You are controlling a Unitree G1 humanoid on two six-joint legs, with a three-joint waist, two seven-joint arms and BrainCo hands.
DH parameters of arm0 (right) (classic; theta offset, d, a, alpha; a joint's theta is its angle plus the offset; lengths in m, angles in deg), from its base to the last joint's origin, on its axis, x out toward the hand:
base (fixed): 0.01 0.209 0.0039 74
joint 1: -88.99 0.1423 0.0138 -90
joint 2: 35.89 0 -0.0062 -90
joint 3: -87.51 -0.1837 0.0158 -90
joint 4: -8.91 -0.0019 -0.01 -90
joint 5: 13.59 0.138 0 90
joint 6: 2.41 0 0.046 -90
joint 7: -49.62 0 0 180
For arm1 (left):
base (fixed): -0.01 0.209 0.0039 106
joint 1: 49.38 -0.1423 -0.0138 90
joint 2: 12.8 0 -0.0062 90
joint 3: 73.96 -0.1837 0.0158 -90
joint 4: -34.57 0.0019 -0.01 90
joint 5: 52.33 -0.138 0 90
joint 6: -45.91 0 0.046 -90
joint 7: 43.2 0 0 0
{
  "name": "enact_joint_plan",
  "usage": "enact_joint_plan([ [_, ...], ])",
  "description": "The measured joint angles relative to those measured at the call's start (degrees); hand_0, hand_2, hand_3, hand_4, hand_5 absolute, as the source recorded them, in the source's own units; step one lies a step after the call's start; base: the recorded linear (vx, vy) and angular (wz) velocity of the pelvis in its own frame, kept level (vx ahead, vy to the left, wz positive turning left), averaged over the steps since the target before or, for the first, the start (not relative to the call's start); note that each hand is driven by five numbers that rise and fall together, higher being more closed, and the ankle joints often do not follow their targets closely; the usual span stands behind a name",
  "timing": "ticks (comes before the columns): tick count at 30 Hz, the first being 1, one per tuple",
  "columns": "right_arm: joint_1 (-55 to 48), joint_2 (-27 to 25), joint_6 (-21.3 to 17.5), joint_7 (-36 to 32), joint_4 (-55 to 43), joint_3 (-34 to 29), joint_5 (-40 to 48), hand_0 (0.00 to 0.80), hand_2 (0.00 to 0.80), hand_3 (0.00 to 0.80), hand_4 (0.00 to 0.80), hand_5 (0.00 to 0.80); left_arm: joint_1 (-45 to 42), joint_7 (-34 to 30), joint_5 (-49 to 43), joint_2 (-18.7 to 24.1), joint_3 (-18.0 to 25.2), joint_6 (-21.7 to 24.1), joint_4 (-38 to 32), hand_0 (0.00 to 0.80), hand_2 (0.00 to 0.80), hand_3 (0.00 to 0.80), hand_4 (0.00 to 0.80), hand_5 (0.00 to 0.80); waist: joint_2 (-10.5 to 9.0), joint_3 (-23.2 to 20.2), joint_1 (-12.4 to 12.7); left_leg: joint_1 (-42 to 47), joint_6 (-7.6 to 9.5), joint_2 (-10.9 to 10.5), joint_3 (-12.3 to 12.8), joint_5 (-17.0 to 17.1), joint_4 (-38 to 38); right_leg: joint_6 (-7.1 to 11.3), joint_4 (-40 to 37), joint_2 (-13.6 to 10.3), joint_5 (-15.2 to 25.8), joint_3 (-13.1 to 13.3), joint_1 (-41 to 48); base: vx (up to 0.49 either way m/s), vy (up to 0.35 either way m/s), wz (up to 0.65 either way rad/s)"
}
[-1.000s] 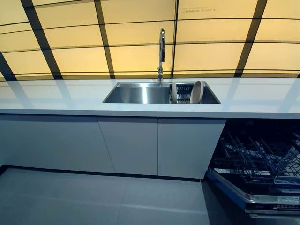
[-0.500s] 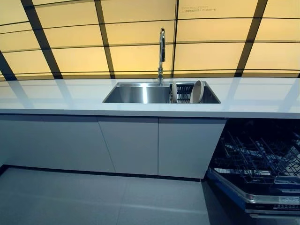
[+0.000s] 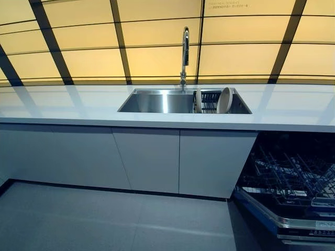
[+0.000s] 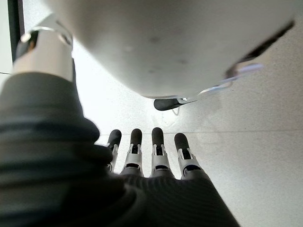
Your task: Take plates into dishwasher
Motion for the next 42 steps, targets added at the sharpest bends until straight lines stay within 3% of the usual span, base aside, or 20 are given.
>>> enact_joint_plan([
  [6, 0.14, 0.07, 0.04, -0.10, 0.02, -0.01, 0.04, 0.000, 0.000, 0.000, 0.000, 0.000, 0.04, 0.93, 3.53, 0.08, 0.44, -0.37, 0.24, 0.000, 0.000, 0.000, 0.000, 0.000, -0.17, 0.22, -0.06, -0.10, -0.04, 0.15, -0.74, -0.06, 0.54, 0.13, 0.28, 0.45, -0.44, 1.23, 0.42, 0.052, -0.090, 0.07],
  [7, 0.64, 0.12, 0.14, -0.35, 0.00, -0.07, 0.09, 0.000, 0.000, 0.000, 0.000, 0.000, -0.03, 1.47, 5.83, 0.05, 3.02, -0.43, 1.35, 0.000, 0.000, 0.000, 0.000, 0.000, -0.02, 1.00, 0.08, -1.32, -1.69, 1.04, -1.74, -0.32, 4.17, -0.34, 1.55, 1.21, -1.62, 1.90, 0.38, 0.062, -0.147, 0.35],
  [10, 3.67, 1.25, 0.59, -1.57, 1.36, 0.06, 0.08, 0.000, 0.000, 0.000, 0.000, 0.000, 2.55, 2.54, 9.58, 1.34, 7.83, 0.13, 3.21, 0.000, 0.000, 0.000, 0.000, 0.000, -3.85, 4.93, 1.35, -11.08, -2.67, -0.07, -4.02, -0.89, 22.91, -2.48, 8.50, 0.77, -5.52, 3.09, -2.60, 0.193, -0.003, 0.27],
  [11, 4.82, 1.49, 0.69, -1.67, 2.20, 0.48, 0.11, 0.000, 0.000, 0.000, 0.000, 0.000, 3.01, 2.29, 11.35, 2.45, 9.23, 0.71, 3.17, 0.000, 0.000, 0.000, 0.000, 0.000, -5.07, 6.69, 2.45, -17.66, -5.33, -0.33, -5.09, 0.82, 32.91, -3.26, 9.19, 0.40, -6.04, 3.96, -2.91, 0.457, 0.159, 0.13],
  [12, 4.93, 1.37, 0.78, -1.56, 3.21, 0.82, 0.12, 0.000, 0.000, 0.000, 0.000, 0.000, 3.59, 2.21, 11.43, 2.40, 8.61, 1.14, 2.41, 0.000, 0.000, 0.000, 0.000, 0.000, -5.91, 7.10, 3.69, -21.13, -6.29, -0.97, -4.29, -0.46, 34.10, -3.45, 8.33, 0.21, -6.00, 5.12, -3.36, 0.500, 0.182, -0.16],
  [14, 5.77, 0.31, 0.75, -1.54, 6.43, 1.32, 0.09, 0.000, 0.000, 0.000, 0.000, 0.000, 2.88, 2.07, 11.94, 0.88, 8.67, 1.28, 3.41, 0.000, 0.000, 0.000, 0.000, 0.000, -4.51, 7.54, 5.94, -19.07, -4.63, -1.55, 0.45, 0.72, 20.64, -3.18, 1.72, 1.61, -6.71, 7.33, -1.10, 0.404, 0.132, -0.66],
  [15, 7.19, -1.39, 0.78, -1.60, 8.12, 1.26, 0.07, 0.000, 0.000, 0.000, 0.000, 0.000, 2.39, 1.99, 11.97, -1.10, 8.72, 1.14, 5.38, 0.000, 0.000, 0.000, 0.000, 0.000, 1.55, 7.92, 7.91, -17.82, -6.68, 2.76, -0.85, -1.87, 13.34, -5.46, 11.17, 8.11, -9.03, 6.16, -2.96, 0.407, 0.159, -0.83],
  [16, 7.20, -0.63, 0.90, -1.05, 7.27, 0.15, 0.25, 0.000, 0.000, 0.000, 0.000, 0.000, 2.44, 1.86, 12.61, 0.23, 8.70, 1.03, 5.32, 0.000, 0.000, 0.000, 0.000, 0.000, 0.61, 8.86, 7.70, -17.48, -4.83, 1.59, -2.92, 3.83, 10.35, -6.23, 19.64, 7.85, -15.97, 6.49, -4.35, 0.370, 0.174, -0.65],
  [20, 6.66, 0.14, 0.68, -0.10, 7.04, -2.48, -0.01, 0.000, 0.000, 0.000, 0.000, 0.000, 3.09, 2.63, 16.04, 0.09, 9.97, 0.07, 5.06, 0.000, 0.000, 0.000, 0.000, 0.000, -2.37, 10.50, 8.28, -16.08, -2.28, -1.47, -2.07, 5.26, 8.26, -7.28, 19.41, 4.63, -16.42, 9.53, -5.07, 0.319, 0.179, -0.41],
  [22, 6.01, -0.22, 0.48, 0.12, 7.41, -2.59, 0.03, 0.000, 0.000, 0.000, 0.000, 0.000, 3.59, 2.70, 16.16, -0.23, 9.98, 0.10, 5.30, 0.000, 0.000, 0.000, 0.000, 0.000, -1.96, 9.73, 7.47, -14.63, -1.28, -2.11, -1.63, 4.41, 11.41, -6.57, 19.12, 2.58, -16.53, 9.66, -4.50, 0.378, 0.127, -0.28],
  [23, 5.34, -0.82, 0.26, 0.36, 7.04, -2.75, -0.04, 0.000, 0.000, 0.000, 0.000, 0.000, 4.86, 2.79, 15.81, -0.56, 9.97, 0.14, 5.15, 0.000, 0.000, 0.000, 0.000, 0.000, -1.48, 9.13, 7.44, -13.95, 2.34, -2.27, -0.51, 2.14, 12.03, -4.68, 19.09, 1.54, -17.19, 9.48, -3.90, 0.386, 0.139, -0.12],
  [24, 5.12, -0.08, 0.31, 0.60, 6.74, -2.71, -0.08, 0.000, 0.000, 0.000, 0.000, 0.000, 6.06, 2.91, 15.29, -0.06, 9.74, 0.18, 5.00, 0.000, 0.000, 0.000, 0.000, 0.000, -2.56, 8.69, 7.64, -13.96, 3.28, -2.72, 1.77, 0.79, 13.29, -3.73, 18.75, -0.06, -17.68, 9.34, -3.45, 0.374, 0.166, -0.08],
  [27, 4.63, 2.31, 0.30, 0.63, 6.37, -2.53, -0.33, 0.000, 0.000, 0.000, 0.000, 0.000, 7.01, 3.11, 14.84, 1.59, 9.61, 0.23, 3.70, 0.000, 0.000, 0.000, 0.000, 0.000, -4.86, 7.49, 7.68, -13.95, 5.45, -4.21, 2.95, -2.25, 15.87, -3.07, 24.45, -3.75, -19.89, 9.09, -1.51, 0.356, 0.182, 0.04],
  [28, 3.67, 3.55, 0.27, 0.60, 6.38, -2.51, -0.64, 0.000, 0.000, 0.000, 0.000, 0.000, 6.86, 3.08, 13.44, 2.17, 8.70, 0.40, 3.26, 0.000, 0.000, 0.000, 0.000, 0.000, -6.26, 5.79, 7.97, -13.41, 6.40, -5.54, 3.33, -3.25, 16.45, -2.18, 28.42, -7.06, -19.97, 9.15, 0.48, 0.303, 0.174, 0.18],
  [31, 4.33, 5.28, 0.38, 0.70, 6.16, -2.51, -0.65, 0.000, 0.000, 0.000, 0.000, 0.000, 7.92, 2.39, 10.83, 3.20, 5.66, 1.06, 2.76, 0.000, 0.000, 0.000, 0.000, 0.000, -7.98, 4.11, 8.14, -12.97, 6.29, -7.57, 3.82, -4.25, 16.85, 0.48, 29.66, -9.93, -11.46, 10.02, 3.05, 0.358, 0.205, -0.02],
  [33, 4.02, 3.53, 0.57, 0.98, 4.78, -2.75, -0.19, 0.000, 0.000, 0.000, 0.000, 0.000, 7.48, 1.46, 8.63, 1.52, 3.72, 0.63, 2.79, 0.000, 0.000, 0.000, 0.000, 0.000, -4.88, 3.93, 5.07, -10.70, 7.83, -7.80, 0.43, -3.12, 12.86, 2.22, 38.65, -7.74, -5.18, 13.76, -1.13, 0.442, 0.166, 0.40],
  [34, 3.49, 3.12, 0.65, 1.16, 4.42, -2.75, 0.21, 0.000, 0.000, 0.000, 0.000, 0.000, 7.17, 1.03, 8.35, 1.32, 3.60, 0.04, 2.86, 0.000, 0.000, 0.000, 0.000, 0.000, -3.82, 3.75, 3.30, -8.36, 8.80, -7.87, -1.61, -1.77, 9.44, 3.29, 43.15, -6.17, -7.34, 14.31, -3.68, 0.339, 0.047, 0.63],
  [36, 2.49, 2.30, 0.53, 1.16, 3.83, -3.44, 2.04, 0.000, 0.000, 0.000, 0.000, 0.000, 6.98, 0.94, 7.51, 1.37, 3.54, -0.05, 2.65, 0.000, 0.000, 0.000, 0.000, 0.000, -3.75, 3.44, 2.61, -6.05, 9.22, -7.97, -1.26, -1.57, 6.66, 2.60, 43.73, -5.23, -11.41, 12.36, -9.93, 0.457, -0.108, 0.12],
  [38, 3.07, 2.08, -0.01, 1.08, 3.47, -4.16, 3.07, 0.000, 0.000, 0.000, 0.000, 0.000, 6.90, 0.91, 6.66, 1.60, 3.55, -0.14, 2.58, 0.000, 0.000, 0.000, 0.000, 0.000, -3.67, 3.65, -0.39, -5.71, 8.85, -7.66, -1.97, -1.83, 6.28, 1.89, 31.67, -4.08, -11.67, 9.28, -15.91, 0.731, -0.297, 0.16],
  [42, 3.02, 2.47, -0.53, 0.90, 5.27, -5.77, 4.51, 0.000, 0.000, 0.000, 0.000, 0.000, 6.71, 0.10, 5.40, 0.45, 4.16, 0.03, 4.70, 0.000, 0.000, 0.000, 0.000, 0.000, -3.84, 4.40, -5.01, -3.43, 7.60, -7.25, -6.92, -2.79, 5.21, 5.18, 4.37, -4.36, -3.78, 9.64, -16.87, 0.528, -0.209, 0.63],
])
